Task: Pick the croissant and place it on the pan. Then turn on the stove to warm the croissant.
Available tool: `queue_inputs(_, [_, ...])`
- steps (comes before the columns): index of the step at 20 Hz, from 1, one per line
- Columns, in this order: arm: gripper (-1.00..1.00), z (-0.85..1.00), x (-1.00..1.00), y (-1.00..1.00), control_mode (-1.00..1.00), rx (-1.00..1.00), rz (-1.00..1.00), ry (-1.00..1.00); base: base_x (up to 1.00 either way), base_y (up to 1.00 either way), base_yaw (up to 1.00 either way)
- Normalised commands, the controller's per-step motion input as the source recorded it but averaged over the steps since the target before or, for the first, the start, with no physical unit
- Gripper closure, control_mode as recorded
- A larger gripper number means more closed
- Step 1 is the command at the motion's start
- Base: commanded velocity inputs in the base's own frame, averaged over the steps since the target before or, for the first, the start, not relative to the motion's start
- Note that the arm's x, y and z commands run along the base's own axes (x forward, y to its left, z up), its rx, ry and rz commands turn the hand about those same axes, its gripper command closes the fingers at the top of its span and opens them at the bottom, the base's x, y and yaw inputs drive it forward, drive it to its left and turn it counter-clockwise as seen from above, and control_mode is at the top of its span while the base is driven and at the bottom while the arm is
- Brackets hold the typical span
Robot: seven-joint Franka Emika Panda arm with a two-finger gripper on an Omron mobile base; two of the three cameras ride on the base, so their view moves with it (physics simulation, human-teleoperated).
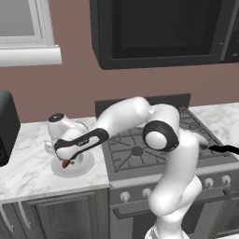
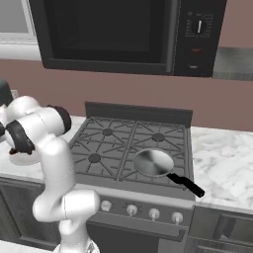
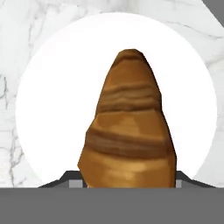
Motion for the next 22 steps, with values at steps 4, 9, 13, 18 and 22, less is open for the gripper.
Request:
queue_inputs(4, [1.00, 0.64, -0.58, -0.30, -1.00, 0.02, -0.01, -0.25, 0.00, 0.00, 0.00])
queue_inputs(9, [1.00, 0.72, -0.48, -0.50, -1.00, 0.06, -0.06, -0.17, 0.00, 0.00, 0.00])
queue_inputs(13, [1.00, 0.79, -0.31, -0.63, -1.00, 0.14, -0.06, -0.02, 0.00, 0.00, 0.00])
queue_inputs(18, [1.00, 0.64, -0.35, -0.61, -1.00, 0.10, -0.04, 0.00, 0.00, 0.00, 0.00])
queue_inputs(22, [1.00, 0.41, -0.36, -0.67, -1.00, 0.06, -0.05, 0.00, 0.00, 0.00, 0.00])
